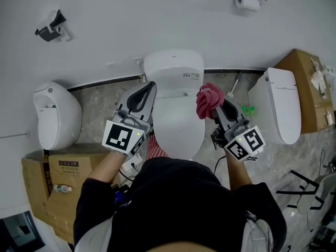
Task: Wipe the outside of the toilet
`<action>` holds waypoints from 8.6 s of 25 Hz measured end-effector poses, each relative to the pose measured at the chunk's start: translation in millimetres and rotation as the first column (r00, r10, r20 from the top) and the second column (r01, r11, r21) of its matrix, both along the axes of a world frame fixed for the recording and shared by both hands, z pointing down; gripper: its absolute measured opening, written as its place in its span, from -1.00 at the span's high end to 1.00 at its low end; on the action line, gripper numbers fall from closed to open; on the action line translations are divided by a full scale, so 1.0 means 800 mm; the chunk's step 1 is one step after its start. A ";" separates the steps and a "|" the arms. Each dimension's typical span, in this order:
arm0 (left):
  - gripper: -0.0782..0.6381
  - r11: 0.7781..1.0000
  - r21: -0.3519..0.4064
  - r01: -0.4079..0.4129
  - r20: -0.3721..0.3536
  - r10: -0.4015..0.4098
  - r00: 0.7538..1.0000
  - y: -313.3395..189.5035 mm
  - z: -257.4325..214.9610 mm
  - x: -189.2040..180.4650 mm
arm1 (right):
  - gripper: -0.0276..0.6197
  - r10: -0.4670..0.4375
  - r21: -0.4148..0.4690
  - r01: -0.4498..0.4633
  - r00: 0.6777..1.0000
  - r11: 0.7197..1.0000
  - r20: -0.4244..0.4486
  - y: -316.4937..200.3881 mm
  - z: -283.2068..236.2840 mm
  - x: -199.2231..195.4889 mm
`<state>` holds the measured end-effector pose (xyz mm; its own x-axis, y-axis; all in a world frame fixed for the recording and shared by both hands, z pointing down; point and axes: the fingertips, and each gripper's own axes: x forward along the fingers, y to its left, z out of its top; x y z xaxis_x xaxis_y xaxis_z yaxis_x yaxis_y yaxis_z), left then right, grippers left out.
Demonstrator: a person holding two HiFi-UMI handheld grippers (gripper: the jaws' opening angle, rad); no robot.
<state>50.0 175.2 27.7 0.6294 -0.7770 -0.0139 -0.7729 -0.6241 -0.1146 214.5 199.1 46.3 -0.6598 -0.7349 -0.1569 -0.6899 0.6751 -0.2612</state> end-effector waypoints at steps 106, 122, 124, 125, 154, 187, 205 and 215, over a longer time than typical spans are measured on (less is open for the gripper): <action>0.76 0.924 -0.370 0.100 -0.174 -0.175 0.969 -0.331 0.381 -0.188 | 0.74 -0.354 -0.377 0.030 0.419 0.926 -0.836 -0.527 0.459 -0.333; 0.76 0.941 -0.338 0.002 -0.106 -0.040 0.994 -0.350 0.388 -0.142 | 0.74 -0.316 -0.372 -0.011 0.507 0.928 -0.802 -0.535 0.443 -0.261; 0.76 0.942 -0.336 0.000 -0.106 -0.038 0.994 -0.353 0.389 -0.136 | 0.74 -0.305 -0.370 -0.026 0.515 0.929 -0.801 -0.538 0.442 -0.247; 0.76 0.942 -0.337 -0.002 -0.104 -0.035 0.994 -0.353 0.389 -0.133 | 0.74 -0.298 -0.368 -0.034 0.518 0.929 -0.801 -0.539 0.441 -0.239; 0.76 0.935 -0.354 -0.014 -0.066 -0.010 0.998 -0.355 0.395 -0.110 | 0.74 -0.168 -0.350 -0.266 0.528 0.898 -0.832 -0.541 0.441 -0.066; 0.76 0.911 -0.412 -0.022 -0.101 -0.022 0.995 -0.343 0.412 -0.103 | 0.74 -0.118 -0.382 -0.529 0.466 0.757 -0.877 -0.516 0.497 0.096; 0.76 0.905 -0.424 -0.026 -0.095 -0.015 0.995 -0.340 0.421 -0.088 | 0.74 -0.147 -0.392 -0.537 0.441 0.747 -0.885 -0.516 0.511 0.110; 0.76 0.904 -0.427 -0.003 -0.085 -0.037 0.996 -0.341 0.420 -0.106 | 0.74 -0.076 -0.242 -0.570 0.299 0.785 -0.951 -0.513 0.502 0.118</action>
